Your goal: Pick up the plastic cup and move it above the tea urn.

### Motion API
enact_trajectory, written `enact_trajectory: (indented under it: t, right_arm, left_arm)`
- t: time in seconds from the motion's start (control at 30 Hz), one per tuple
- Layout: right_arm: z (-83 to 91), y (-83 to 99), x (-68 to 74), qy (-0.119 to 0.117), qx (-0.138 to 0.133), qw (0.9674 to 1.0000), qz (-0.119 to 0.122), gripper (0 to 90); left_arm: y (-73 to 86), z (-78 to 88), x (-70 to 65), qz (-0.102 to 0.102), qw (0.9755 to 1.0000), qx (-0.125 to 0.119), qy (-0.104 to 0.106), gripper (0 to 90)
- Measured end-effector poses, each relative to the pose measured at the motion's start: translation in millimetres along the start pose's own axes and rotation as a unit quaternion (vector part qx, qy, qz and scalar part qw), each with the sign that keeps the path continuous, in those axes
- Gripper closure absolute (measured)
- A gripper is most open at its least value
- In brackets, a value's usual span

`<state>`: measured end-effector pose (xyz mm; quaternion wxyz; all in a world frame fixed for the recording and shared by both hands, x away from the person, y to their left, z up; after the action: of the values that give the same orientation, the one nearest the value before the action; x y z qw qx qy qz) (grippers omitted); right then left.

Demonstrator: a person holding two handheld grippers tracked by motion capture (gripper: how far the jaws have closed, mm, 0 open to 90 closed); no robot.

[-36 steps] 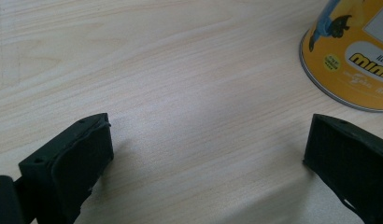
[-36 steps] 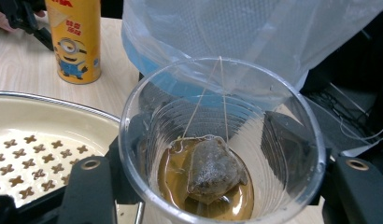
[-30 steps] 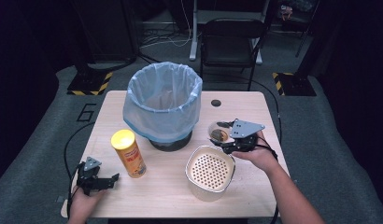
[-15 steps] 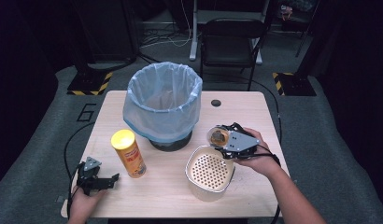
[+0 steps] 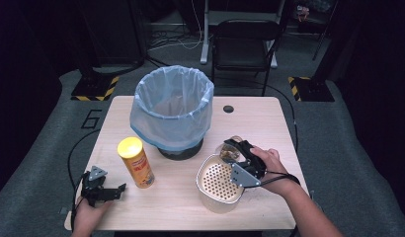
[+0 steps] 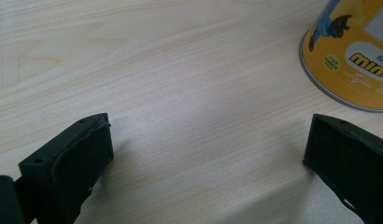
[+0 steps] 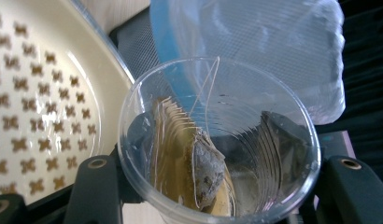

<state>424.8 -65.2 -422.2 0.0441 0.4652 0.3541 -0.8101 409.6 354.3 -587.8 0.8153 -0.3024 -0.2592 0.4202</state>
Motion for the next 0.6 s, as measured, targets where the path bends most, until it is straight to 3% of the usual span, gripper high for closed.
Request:
enact_trajectory:
  t: [0.07,0.13,0.2,0.27,0.3,0.33,0.37,0.4,0.43,0.47,0.5,0.53,0.57,0.6]
  right_arm:
    - [0.1,0.3,4.2,0.008,0.015,0.9990,0.040,38.9]
    - [-0.7,-0.4,7.7,0.019,0.027,0.9953,0.091,39.3]
    - [-1.0,-1.1,12.7,0.024,0.038,0.9879,0.148,39.3]
    - [-1.7,-1.2,17.7,0.037,0.051,0.9767,0.205,39.5]
    - [-2.1,-1.2,19.3,0.036,0.054,0.9749,0.213,39.4]
    - [-2.1,-2.0,20.6,0.053,0.057,0.9655,0.248,39.5]
    - [-2.1,-2.0,20.6,0.053,0.057,0.9655,0.248,39.5]
    - [-2.1,-3.6,20.8,0.055,0.060,0.9587,0.273,39.5]
    - [-2.2,-4.7,21.0,0.058,0.064,0.9496,0.302,39.5]
    - [-0.6,-6.0,22.8,0.083,0.069,0.9305,0.350,39.5]
    - [-0.6,-6.0,22.8,0.083,0.069,0.9305,0.350,39.5]
    - [-0.9,-3.1,28.6,0.053,0.087,0.9160,0.388,39.3]
    - [-0.9,-3.1,28.6,0.053,0.087,0.9160,0.388,39.3]
    - [1.6,-4.7,29.7,0.070,0.080,0.9039,0.414,39.1]
  left_arm:
    - [0.1,0.1,0.0,0.000,1.0000,0.001,0.000,1.0]
    - [0.0,0.0,0.0,0.000,1.0000,0.000,0.000,1.0]
    - [0.1,0.1,0.0,0.000,1.0000,0.001,0.000,1.0]
    - [0.0,0.0,0.0,0.000,1.0000,0.000,0.000,1.0]
    - [0.0,0.0,0.0,0.000,1.0000,0.000,0.000,1.0]
    - [0.0,0.1,0.0,0.000,1.0000,0.000,0.000,1.0]
    - [0.0,0.0,0.0,0.000,1.0000,0.000,0.000,1.0]
    - [0.1,0.1,0.0,0.000,1.0000,0.001,0.000,1.0]
    - [0.0,0.0,0.0,0.000,1.0000,0.000,0.000,1.0]
    - [0.0,0.1,0.0,0.000,1.0000,0.000,0.000,1.0]
    - [0.0,0.1,0.0,0.000,1.0000,0.000,0.000,1.0]
    - [0.0,0.0,0.0,0.000,1.0000,0.000,0.000,1.0]
    - [0.0,0.0,0.0,0.000,1.0000,0.000,0.000,1.0]
    - [0.0,0.0,0.0,0.000,1.0000,0.000,0.000,1.0]
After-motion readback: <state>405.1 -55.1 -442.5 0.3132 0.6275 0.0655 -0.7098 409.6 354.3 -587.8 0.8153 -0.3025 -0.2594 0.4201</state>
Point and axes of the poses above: each handheld gripper's, and its own axes: z roughly backward along the jaws, y roughly out of its underside, x roughly to its left, the point moved 8 cm from there along -z, roughly forward along the jaws, and after that the axes turned 14 degrees about -z, right-handed, at the moved point
